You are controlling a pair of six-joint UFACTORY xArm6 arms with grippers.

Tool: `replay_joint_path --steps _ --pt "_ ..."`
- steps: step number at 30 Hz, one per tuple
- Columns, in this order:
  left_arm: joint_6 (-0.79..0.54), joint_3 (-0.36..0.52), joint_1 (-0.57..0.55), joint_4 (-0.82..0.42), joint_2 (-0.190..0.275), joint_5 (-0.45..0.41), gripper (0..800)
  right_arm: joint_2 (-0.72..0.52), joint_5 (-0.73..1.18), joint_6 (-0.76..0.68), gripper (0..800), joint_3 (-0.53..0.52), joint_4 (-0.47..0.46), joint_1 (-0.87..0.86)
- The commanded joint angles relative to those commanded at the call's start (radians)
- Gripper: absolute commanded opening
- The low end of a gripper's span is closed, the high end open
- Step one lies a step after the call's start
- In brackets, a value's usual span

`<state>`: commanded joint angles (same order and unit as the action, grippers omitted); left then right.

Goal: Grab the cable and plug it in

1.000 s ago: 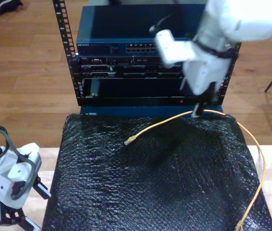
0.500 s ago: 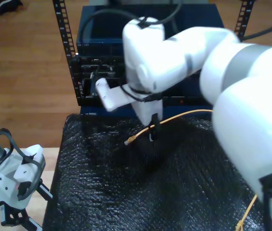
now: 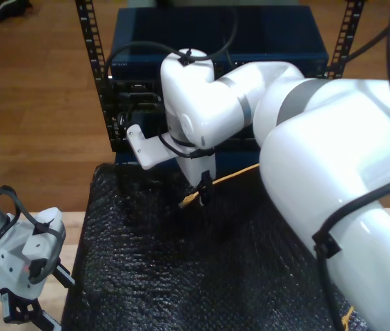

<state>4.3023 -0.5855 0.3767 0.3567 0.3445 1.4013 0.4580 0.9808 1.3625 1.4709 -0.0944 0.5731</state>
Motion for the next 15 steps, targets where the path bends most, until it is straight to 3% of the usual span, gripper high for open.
replay_joint_path --steps 3,15 --pt "0.0 0.0 0.0 0.0 0.0 0.0 800 0.0 -0.026 0.0 678 -0.012 -0.002 0.0" --pt "-0.002 -0.002 0.0 0.0 -0.005 0.0 800 0.0 -0.114 0.0 628 -0.097 -0.008 0.005"
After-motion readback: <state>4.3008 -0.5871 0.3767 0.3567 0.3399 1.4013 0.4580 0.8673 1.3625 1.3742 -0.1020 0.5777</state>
